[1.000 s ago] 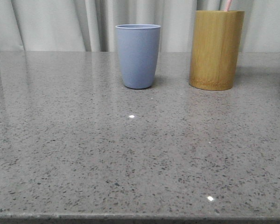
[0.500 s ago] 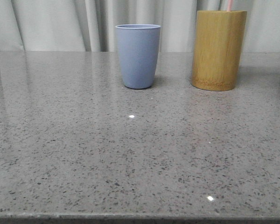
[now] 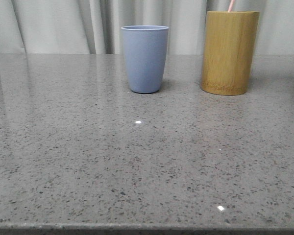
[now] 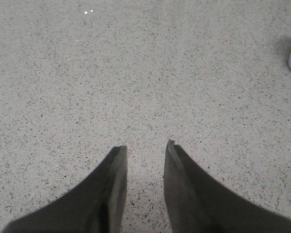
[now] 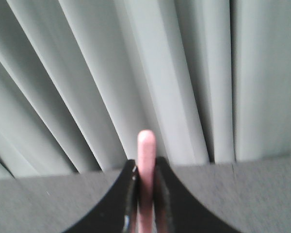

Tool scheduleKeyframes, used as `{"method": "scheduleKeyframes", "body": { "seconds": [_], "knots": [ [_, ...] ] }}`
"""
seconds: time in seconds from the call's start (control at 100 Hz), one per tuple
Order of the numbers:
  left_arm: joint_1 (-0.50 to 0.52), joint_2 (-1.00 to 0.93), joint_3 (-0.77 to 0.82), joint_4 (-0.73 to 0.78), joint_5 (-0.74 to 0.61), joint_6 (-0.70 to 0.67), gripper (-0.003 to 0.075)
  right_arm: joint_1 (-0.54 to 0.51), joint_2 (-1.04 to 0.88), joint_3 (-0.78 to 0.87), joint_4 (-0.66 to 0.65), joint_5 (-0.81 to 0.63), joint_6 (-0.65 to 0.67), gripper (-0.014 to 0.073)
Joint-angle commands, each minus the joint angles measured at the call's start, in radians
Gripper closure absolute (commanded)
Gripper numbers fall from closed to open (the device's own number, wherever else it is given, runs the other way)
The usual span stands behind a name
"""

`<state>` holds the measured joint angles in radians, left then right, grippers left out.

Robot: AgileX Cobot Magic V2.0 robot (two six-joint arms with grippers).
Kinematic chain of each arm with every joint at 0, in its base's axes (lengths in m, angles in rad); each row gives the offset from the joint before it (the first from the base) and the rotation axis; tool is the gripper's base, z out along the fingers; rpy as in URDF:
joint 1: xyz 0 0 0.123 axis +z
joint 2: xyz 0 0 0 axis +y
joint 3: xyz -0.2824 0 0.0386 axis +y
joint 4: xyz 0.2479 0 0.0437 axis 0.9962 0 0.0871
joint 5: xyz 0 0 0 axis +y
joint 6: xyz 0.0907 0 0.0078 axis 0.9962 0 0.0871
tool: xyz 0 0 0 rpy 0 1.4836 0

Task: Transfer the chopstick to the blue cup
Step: 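Pull the pink stick up out of the holder and carry it over the blue cup, then lower the pink stick into the blue cup and open the right gripper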

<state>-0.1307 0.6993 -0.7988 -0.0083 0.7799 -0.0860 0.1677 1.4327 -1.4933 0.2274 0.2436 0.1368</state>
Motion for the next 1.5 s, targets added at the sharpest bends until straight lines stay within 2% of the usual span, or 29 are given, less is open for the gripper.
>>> {"method": "scheduleKeyframes", "body": {
  "seconds": [0.0, 0.6, 1.49],
  "knots": [
    [0.002, -0.003, -0.026, 0.001, -0.068, -0.007, 0.0533, 0.018, -0.065, -0.036, 0.004, -0.121, -0.007, 0.0627],
    [0.002, -0.003, -0.026, 0.001, -0.064, -0.007, 0.0533, 0.275, -0.026, -0.037, 0.004, -0.244, -0.007, 0.0627],
    [0.002, -0.003, -0.026, 0.001, -0.062, -0.007, 0.0533, 0.283, 0.200, -0.035, 0.004, -0.147, -0.007, 0.0627]
  ]
}}
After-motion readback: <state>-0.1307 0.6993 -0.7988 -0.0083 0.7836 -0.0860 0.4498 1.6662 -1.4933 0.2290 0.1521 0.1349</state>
